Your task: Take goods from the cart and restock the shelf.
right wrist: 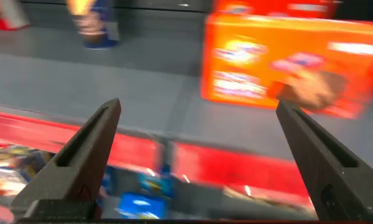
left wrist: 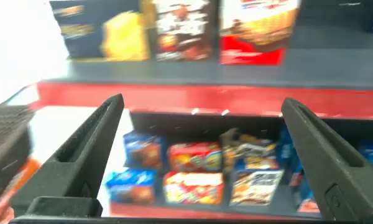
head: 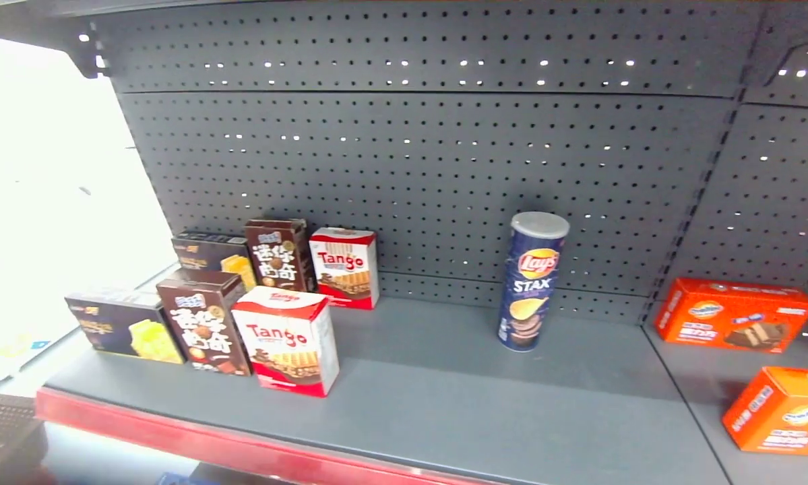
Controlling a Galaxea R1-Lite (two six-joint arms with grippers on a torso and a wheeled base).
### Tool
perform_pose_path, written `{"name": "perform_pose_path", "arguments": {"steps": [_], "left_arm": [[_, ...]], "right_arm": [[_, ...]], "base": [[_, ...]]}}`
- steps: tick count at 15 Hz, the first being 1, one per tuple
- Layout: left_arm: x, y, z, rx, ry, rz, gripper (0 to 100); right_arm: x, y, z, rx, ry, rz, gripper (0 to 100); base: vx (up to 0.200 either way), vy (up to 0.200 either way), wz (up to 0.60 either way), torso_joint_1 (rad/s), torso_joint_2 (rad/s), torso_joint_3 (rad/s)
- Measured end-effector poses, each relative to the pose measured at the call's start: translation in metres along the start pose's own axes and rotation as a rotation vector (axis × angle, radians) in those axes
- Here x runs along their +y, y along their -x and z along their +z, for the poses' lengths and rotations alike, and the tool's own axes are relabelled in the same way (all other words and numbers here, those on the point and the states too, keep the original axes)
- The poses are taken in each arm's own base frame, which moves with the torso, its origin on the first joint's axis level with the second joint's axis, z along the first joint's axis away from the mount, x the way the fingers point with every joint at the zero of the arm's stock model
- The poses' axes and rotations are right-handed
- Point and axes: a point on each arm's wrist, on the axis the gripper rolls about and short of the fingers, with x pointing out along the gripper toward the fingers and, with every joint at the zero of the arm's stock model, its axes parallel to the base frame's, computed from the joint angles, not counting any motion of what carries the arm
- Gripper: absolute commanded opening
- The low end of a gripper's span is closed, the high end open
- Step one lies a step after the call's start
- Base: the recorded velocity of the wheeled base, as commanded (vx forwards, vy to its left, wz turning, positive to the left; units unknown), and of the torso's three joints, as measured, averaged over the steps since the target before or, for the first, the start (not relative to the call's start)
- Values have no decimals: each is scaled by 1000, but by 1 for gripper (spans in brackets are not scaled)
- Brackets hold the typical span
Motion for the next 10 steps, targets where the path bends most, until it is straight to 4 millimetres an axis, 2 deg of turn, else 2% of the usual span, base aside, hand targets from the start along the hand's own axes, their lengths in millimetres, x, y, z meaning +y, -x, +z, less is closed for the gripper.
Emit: {"name": "perform_pose_path", "arguments": {"steps": [10], "left_arm": [[0,0,0,-1,-1,0,100]], "right_arm": [[0,0,0,0,-3,-3,100]], "base": [[0,0,600,3,1,2]]}}
